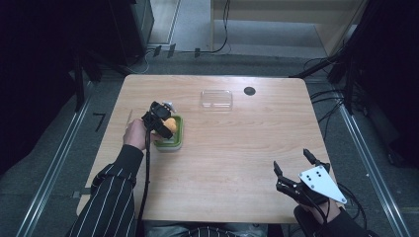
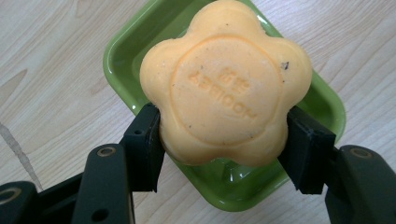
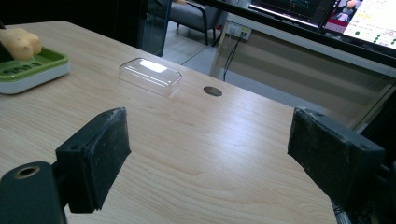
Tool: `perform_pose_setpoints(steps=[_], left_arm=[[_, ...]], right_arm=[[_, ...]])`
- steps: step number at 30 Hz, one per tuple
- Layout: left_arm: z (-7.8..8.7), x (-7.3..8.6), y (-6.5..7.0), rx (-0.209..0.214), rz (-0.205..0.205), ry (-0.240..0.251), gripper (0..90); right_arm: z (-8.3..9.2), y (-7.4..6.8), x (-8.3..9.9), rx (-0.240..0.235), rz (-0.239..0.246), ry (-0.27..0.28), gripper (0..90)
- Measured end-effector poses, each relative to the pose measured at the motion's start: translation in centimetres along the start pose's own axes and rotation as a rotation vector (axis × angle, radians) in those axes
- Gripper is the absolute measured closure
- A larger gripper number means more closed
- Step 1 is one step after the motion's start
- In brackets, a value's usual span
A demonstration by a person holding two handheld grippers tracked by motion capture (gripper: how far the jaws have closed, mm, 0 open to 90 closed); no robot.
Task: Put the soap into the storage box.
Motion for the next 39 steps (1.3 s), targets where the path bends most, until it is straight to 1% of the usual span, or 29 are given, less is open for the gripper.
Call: perform_pose_setpoints(steps=[1, 3, 7, 12, 15, 23, 30, 34, 39], left_arm=[[-0.2, 0.0, 0.0, -0.005, 0.002, 0.001, 39.6], [-0.5, -0.1, 0.0, 0.003, 0.001, -0.007, 39.6], [-0.8, -0.3, 0.1, 0.002, 0.004, -0.014, 39.5], [-1.0, -0.4, 0.2, -0.014, 0.013, -0.018, 39.5], [-1.1, -0.4, 0.3, -0.026, 0.009, -0.032, 39.5], [-1.7, -0.6, 0.6, -0.034, 0.002, -0.045, 39.4], [-1.9, -0.7, 0.7, -0.025, 0.007, -0.054, 39.1], [-2.0, -0.8, 0.8, -0.030, 0.003, -0.055, 38.7], [-2.2, -0.9, 0.8, -0.031, 0.014, -0.053, 38.2]], right_arm=[[0.0, 0.0, 0.0, 0.000, -0.001, -0.001, 13.4], [0.0, 0.0, 0.0, 0.000, -0.002, -0.001, 13.4], [0.0, 0.0, 0.0, 0.001, -0.001, 0.000, 13.4], [0.0, 0.0, 0.0, -0.001, -0.001, 0.001, 13.4], [0.0, 0.0, 0.0, -0.001, -0.001, 0.001, 13.4], [0.0, 0.0, 0.0, -0.001, 0.000, -0.001, 13.4], [0.0, 0.0, 0.0, -0.001, 0.006, 0.001, 13.4], [-0.1, 0.1, 0.0, 0.000, 0.003, 0.002, 13.4], [-0.1, 0.1, 0.1, -0.001, -0.004, -0.003, 13.4]])
Point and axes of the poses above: each handheld gripper's, and its own axes: z roughly backward along the jaws, x roughly out of its underside, y roughly to its right, the point moved 3 cm from there along -z, roughly forward along the jaws, and after that the axes turned 7 degrees about -z, right-handed, at the moved point
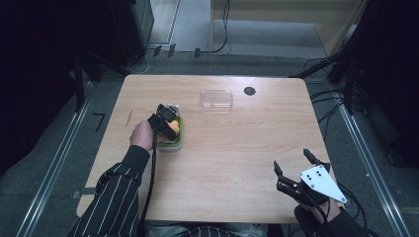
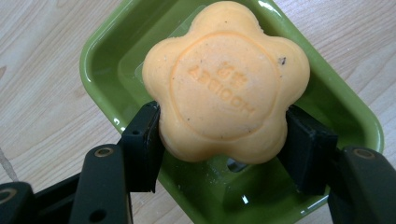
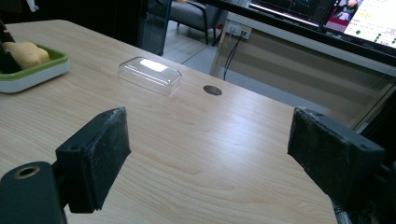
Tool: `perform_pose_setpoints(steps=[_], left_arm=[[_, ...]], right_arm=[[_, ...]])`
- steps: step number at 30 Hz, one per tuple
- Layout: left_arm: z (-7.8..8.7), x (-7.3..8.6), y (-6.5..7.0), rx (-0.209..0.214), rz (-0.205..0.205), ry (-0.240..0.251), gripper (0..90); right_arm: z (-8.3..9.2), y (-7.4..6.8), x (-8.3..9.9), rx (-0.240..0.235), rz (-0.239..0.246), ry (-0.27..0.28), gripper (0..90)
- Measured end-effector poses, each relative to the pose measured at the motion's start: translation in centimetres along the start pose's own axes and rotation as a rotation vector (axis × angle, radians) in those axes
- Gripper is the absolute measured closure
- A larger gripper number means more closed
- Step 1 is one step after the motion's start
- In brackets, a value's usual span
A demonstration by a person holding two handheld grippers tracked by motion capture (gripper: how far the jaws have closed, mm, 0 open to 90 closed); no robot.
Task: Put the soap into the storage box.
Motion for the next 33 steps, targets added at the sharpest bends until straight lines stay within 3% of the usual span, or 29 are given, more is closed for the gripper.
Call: perform_pose_setpoints(steps=[17, 22, 26, 33], left_arm=[[0.3, 0.0, 0.0, -0.001, -0.015, -0.016, 28.8], [0.9, 0.4, -0.1, -0.013, -0.006, -0.032, 19.9], [1.2, 0.7, -0.1, 0.000, 0.002, -0.048, 13.9], [2.0, 1.3, -0.1, 0.020, 0.010, -0.061, 11.1]], right_arm=[[0.2, 0.1, 0.0, 0.006, 0.003, 0.007, 13.4], [0.1, 0.0, 0.0, 0.003, 0.001, 0.006, 13.4], [0.2, 0.0, -0.1, 0.002, 0.004, 0.005, 13.4], [0.3, -0.1, -0.1, 0.006, 0.003, 0.008, 13.4]])
Point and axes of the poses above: each handheld gripper's, and its own axes: z roughly backward along the jaws, x roughly out of its underside, y roughly to its right, the point moved 3 cm from there along -z, roughly forward along the jaws, and after that the axes turned 7 degrees about -z, right-handed, at the moved point
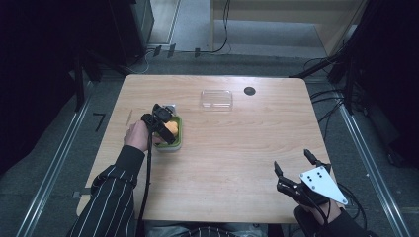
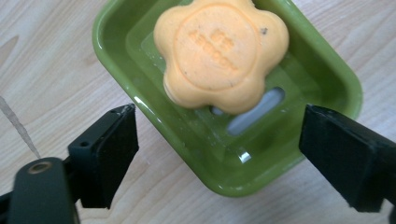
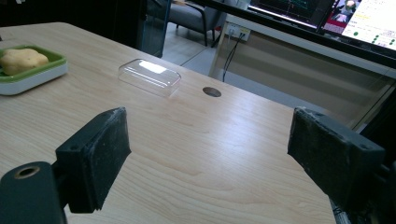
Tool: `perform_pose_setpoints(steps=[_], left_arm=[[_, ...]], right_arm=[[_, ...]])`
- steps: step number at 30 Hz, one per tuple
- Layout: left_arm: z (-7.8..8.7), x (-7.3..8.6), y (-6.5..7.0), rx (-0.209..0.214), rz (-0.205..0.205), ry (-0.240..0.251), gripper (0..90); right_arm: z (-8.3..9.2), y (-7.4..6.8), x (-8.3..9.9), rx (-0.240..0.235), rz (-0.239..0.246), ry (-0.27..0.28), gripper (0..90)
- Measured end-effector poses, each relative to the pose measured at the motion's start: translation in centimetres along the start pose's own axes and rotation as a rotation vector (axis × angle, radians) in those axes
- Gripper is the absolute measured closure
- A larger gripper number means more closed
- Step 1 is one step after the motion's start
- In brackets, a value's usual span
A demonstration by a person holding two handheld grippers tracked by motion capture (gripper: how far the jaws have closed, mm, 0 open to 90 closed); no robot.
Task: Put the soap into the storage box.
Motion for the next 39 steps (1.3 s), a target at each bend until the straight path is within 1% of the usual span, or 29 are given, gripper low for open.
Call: perform_pose_setpoints(steps=[2, 4, 7, 9, 10, 15, 16, 21, 23, 24, 26, 33, 36, 39], left_arm=[[0.2, 0.2, 0.1, 0.006, 0.001, -0.004, 9.9], [0.3, 0.4, 0.1, 0.002, 0.000, -0.003, 8.8], [0.8, 0.9, 0.3, 0.014, 0.009, -0.006, 7.6], [1.0, 1.2, 0.3, 0.013, 0.005, -0.013, 5.8], [1.1, 1.4, 0.4, 0.021, 0.003, -0.021, 4.9], [1.5, 2.1, 0.9, 0.031, -0.011, -0.033, 3.2], [1.6, 2.3, 1.1, 0.027, -0.007, -0.021, 3.2], [2.1, 2.9, 1.8, 0.032, -0.029, -0.034, 2.1], [2.2, 3.2, 2.1, 0.032, -0.030, -0.032, 2.0], [2.3, 3.4, 2.3, 0.033, -0.034, -0.039, 2.0], [2.5, 3.8, 2.5, 0.032, -0.038, -0.041, 1.8], [3.0, 5.4, 3.6, 0.047, -0.048, -0.040, 0.2], [3.1, 6.1, 4.1, 0.041, -0.052, -0.043, 0.2], [3.1, 6.9, 4.7, 0.046, -0.059, -0.052, 0.2]], right_arm=[[0.0, -0.1, 0.0, -0.005, 0.003, 0.001, 13.4], [-0.1, -0.2, 0.0, -0.005, 0.006, -0.002, 13.4], [-0.1, -0.2, -0.1, -0.006, 0.005, -0.003, 13.4], [-0.1, -0.2, -0.1, -0.006, 0.005, -0.003, 13.4], [-0.1, -0.2, -0.1, -0.006, 0.005, -0.003, 13.4], [-0.1, -0.2, -0.1, -0.006, 0.004, -0.001, 13.4], [-0.1, -0.2, 0.0, -0.006, 0.004, -0.002, 13.4], [-0.1, -0.2, -0.1, -0.006, 0.007, -0.003, 13.5], [-0.1, -0.2, 0.0, -0.006, 0.005, -0.004, 13.4], [-0.1, -0.2, 0.0, -0.006, 0.005, -0.004, 13.4], [-0.1, -0.2, 0.0, -0.006, 0.005, -0.004, 13.4], [-0.1, -0.2, -0.1, -0.007, 0.006, -0.004, 13.4], [-0.1, -0.2, -0.1, -0.006, 0.006, -0.003, 13.4], [-0.1, -0.2, -0.1, -0.006, 0.007, -0.004, 13.4]])
Point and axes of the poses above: each handheld gripper's, and its own axes: z roughly backward along the jaws, x roughly out of its underside, y roughly to its right, the point moved 3 cm from there along -z, roughly forward along the jaws, and after that the axes turned 7 degrees about -z, right-handed, at the moved point
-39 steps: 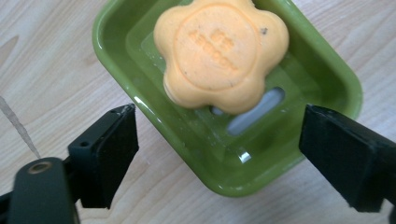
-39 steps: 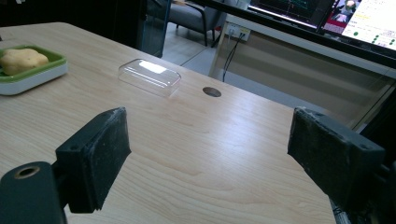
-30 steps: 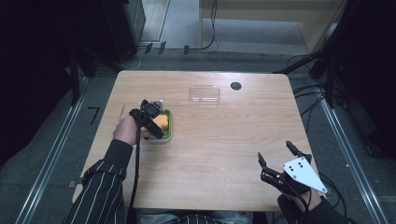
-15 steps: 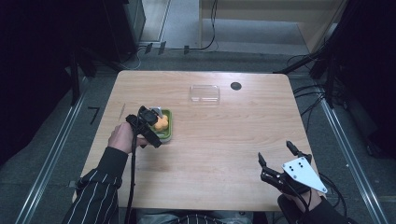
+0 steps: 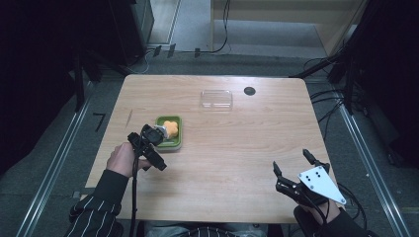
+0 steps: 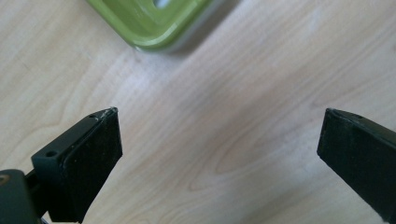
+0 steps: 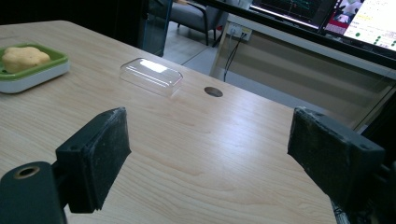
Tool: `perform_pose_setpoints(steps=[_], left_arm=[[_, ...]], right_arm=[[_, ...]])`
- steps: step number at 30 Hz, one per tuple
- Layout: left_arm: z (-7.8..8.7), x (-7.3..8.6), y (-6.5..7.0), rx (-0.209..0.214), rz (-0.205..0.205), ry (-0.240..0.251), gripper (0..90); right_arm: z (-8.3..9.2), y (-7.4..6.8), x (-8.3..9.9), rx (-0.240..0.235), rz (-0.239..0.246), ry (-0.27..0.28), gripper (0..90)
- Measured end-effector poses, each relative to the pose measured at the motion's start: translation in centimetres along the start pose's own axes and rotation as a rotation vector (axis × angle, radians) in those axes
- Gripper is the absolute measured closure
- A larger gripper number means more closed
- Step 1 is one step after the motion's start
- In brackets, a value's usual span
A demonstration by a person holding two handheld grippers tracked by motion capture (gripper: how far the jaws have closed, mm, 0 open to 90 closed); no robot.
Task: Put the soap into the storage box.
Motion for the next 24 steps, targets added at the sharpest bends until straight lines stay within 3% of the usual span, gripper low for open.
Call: perform_pose_setpoints(steps=[14, 24], left_arm=[[-0.5, 2.6, 2.1, 0.013, -0.012, -0.024, 0.0], [-1.0, 4.3, 3.3, 0.023, 0.004, -0.023, 0.0]], right_arm=[[0.0, 0.0, 0.0, 0.001, 0.000, 0.001, 13.4], [0.0, 0.0, 0.0, 0.000, 0.001, 0.000, 13.4]])
Point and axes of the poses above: each handheld gripper's, and its own axes: z roughly backward along the jaws, x roughly out of its underside, y roughly to its right, the point moved 3 cm from there along -z, roughly forward along the jaws, and after that the axes turned 7 degrees about -z, right-handed, at the moved point
